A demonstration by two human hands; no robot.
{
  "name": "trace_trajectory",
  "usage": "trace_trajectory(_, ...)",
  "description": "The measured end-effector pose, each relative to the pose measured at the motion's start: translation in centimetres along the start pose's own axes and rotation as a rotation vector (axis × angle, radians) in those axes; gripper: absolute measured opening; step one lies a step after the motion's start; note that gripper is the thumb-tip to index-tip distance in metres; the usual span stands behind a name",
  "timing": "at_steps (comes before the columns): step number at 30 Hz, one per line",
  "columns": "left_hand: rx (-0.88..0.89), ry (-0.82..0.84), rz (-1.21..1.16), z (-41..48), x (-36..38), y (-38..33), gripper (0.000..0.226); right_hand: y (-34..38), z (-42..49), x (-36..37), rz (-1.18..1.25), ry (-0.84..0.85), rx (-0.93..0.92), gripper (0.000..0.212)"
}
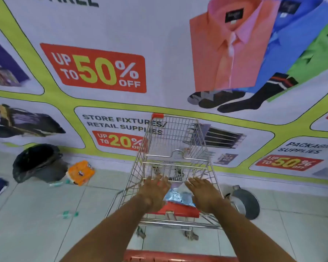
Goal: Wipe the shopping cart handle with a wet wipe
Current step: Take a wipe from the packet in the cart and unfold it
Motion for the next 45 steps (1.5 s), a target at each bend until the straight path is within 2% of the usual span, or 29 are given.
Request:
trace_trajectory(5,-0.009,0.072,-0.055,3.0,2.4,-1.1,0.070,-2.3,2.0,2.9,0.027,0.016,0.146,0.054)
trace_trajectory(9,-0.028,0.087,-0.083,5.0,3.5,-1.4,0.068,-2.8,3.8,3.4,-0.030,0.007,0.158,0.045)
trace_trajectory(12,-0.014,0.105,-0.096,5.9,4.7,-1.8,0.066,-3.3,4.9,3.7,-0.052,0.002,0.166,0.045)
trace_trajectory(17,-0.035,0.106,-0.162,6.3,5.9,-1.5,0.065,-3.7,5.6,3.9,-0.008,-0.010,0.181,0.057)
trace_trajectory(25,-0.053,0.127,-0.169,5.3,5.8,-0.5,0.065,-2.4,4.5,2.3,0.149,-0.142,0.169,0.061)
trace_trajectory(28,-0.048,0.122,-0.164,4.9,5.5,-0.7,0.065,-2.2,3.7,1.9,0.184,-0.178,0.174,0.057)
trace_trajectory(33,-0.047,0.082,-0.195,4.4,4.8,-0.6,0.064,-3.9,3.4,1.6,0.279,-0.239,0.330,0.041)
trace_trajectory(40,-0.051,0.080,-0.251,2.9,4.4,-0.2,0.066,-2.4,1.5,-1.8,0.375,-0.347,0.213,0.041)
trace_trajectory(45,-0.039,-0.023,-0.260,1.8,0.2,0.2,0.068,-1.8,-1.0,-6.2,0.350,-0.398,0.168,0.038)
Point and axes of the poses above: each hand's wrist, its own z-axis towards the middle knuckle, its own x-axis out of the palm, y = z × x, the point moved 8 cm from there along z, towards the middle knuckle, and after that the axes turned 9 degrees about y, right-handed, at the moved point
